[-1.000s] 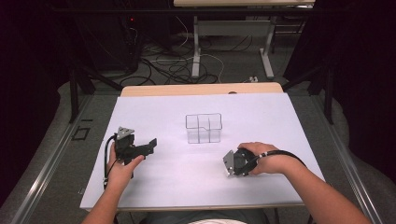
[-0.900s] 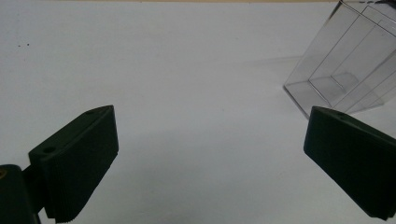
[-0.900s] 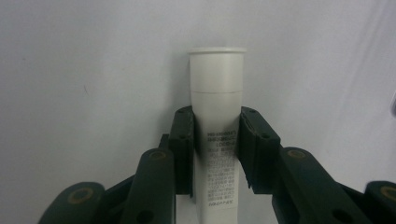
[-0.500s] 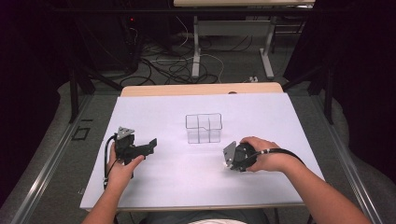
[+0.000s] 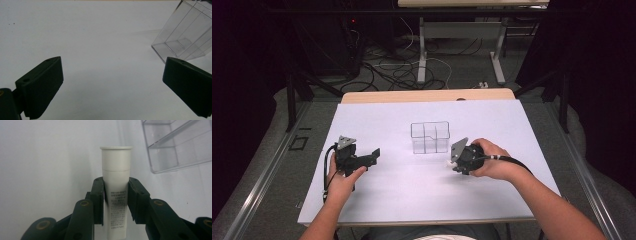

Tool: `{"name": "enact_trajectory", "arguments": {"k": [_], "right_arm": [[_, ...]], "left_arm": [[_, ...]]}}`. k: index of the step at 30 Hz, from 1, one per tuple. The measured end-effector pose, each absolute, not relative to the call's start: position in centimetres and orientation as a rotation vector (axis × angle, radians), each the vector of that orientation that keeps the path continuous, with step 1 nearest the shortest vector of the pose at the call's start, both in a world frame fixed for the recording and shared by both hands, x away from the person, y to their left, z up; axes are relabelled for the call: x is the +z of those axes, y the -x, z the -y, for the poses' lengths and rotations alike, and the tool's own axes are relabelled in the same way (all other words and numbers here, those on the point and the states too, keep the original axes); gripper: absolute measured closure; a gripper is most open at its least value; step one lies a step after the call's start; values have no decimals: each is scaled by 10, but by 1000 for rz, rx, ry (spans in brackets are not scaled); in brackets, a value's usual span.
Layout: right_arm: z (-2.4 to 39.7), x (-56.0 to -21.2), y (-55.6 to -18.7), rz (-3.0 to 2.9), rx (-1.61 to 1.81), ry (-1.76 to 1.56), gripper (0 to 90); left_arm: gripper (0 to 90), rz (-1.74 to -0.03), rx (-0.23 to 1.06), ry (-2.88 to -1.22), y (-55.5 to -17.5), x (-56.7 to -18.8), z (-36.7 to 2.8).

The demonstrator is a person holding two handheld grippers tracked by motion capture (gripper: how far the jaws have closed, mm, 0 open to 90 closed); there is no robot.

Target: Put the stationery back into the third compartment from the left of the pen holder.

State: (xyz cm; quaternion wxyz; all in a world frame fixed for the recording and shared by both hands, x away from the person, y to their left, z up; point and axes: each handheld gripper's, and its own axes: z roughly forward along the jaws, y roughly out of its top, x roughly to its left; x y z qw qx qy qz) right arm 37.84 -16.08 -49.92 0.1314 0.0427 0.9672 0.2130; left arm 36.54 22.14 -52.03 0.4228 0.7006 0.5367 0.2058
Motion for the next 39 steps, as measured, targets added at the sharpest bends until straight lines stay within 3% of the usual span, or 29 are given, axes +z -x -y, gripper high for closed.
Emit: {"name": "enact_trajectory", "arguments": {"k": [17,39], "right_arm": [[167,-478,-401,-2605,961,-562,686],[171,-452,-410,-2238,1325,-718,685]], "left_arm": [[31,-1344,514,-1756,-366,-520,-222],[31,-1342,512,-1757,-366,-521,-221]]}}
